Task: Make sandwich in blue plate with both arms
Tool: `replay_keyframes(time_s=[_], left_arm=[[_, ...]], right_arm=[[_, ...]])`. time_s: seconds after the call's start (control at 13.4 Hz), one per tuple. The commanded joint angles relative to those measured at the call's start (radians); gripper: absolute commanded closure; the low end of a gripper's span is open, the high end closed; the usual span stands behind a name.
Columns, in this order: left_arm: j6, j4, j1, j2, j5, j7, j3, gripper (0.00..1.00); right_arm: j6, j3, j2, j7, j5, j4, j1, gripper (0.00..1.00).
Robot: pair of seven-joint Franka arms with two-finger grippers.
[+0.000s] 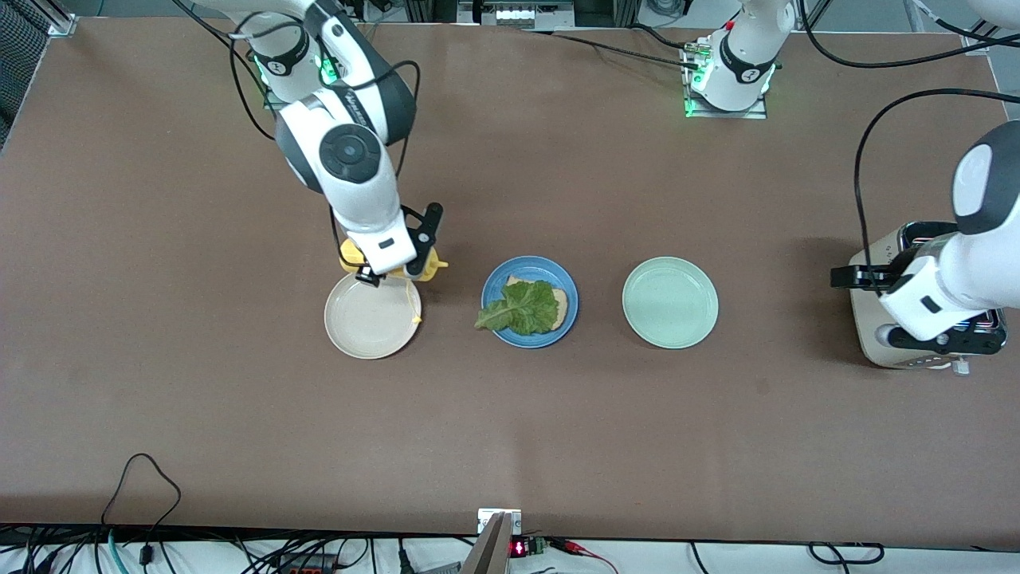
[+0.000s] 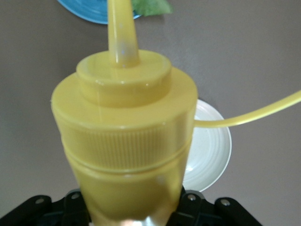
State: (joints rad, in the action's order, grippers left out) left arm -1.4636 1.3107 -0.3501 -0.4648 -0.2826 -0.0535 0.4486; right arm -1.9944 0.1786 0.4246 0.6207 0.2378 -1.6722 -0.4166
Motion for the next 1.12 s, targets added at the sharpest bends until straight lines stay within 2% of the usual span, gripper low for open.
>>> replay_keyframes(time_s=[0.0, 0.22, 0.45, 0.67, 0.82, 1.04], left_arm=[[-0.004, 0.012, -0.078, 0.017, -0.029, 0.044, -0.001, 0.0], [-0.021, 0.013, -0.177, 0.006, -0.079, 0.174, 0.001, 0.0], [-0.072, 0.019, -0.243, 0.0, -0.082, 0.308, -0.001, 0.0], [-0.13, 0.022, -0.325, -0.05, -0.082, 0.429, -0.001, 0.0], [-0.208, 0.061, -0.351, -0.054, -0.081, 0.53, -0.001, 0.0], [-0.299, 0.126, -0.411, -0.069, -0.079, 0.537, 0.001, 0.0]], right_arm=[[0.094, -0.115, 0.124, -0.048, 0.015, 0.19, -0.154, 1.0], [0.092, -0.146, 0.184, -0.124, 0.038, 0.21, -0.238, 1.0], [0.083, -0.146, 0.22, -0.127, 0.08, 0.212, -0.278, 1.0], [0.08, -0.145, 0.237, -0.127, 0.109, 0.212, -0.297, 1.0], [0.08, -0.145, 0.241, -0.127, 0.113, 0.21, -0.298, 1.0], [0.08, -0.145, 0.237, -0.127, 0.109, 0.209, -0.291, 1.0]])
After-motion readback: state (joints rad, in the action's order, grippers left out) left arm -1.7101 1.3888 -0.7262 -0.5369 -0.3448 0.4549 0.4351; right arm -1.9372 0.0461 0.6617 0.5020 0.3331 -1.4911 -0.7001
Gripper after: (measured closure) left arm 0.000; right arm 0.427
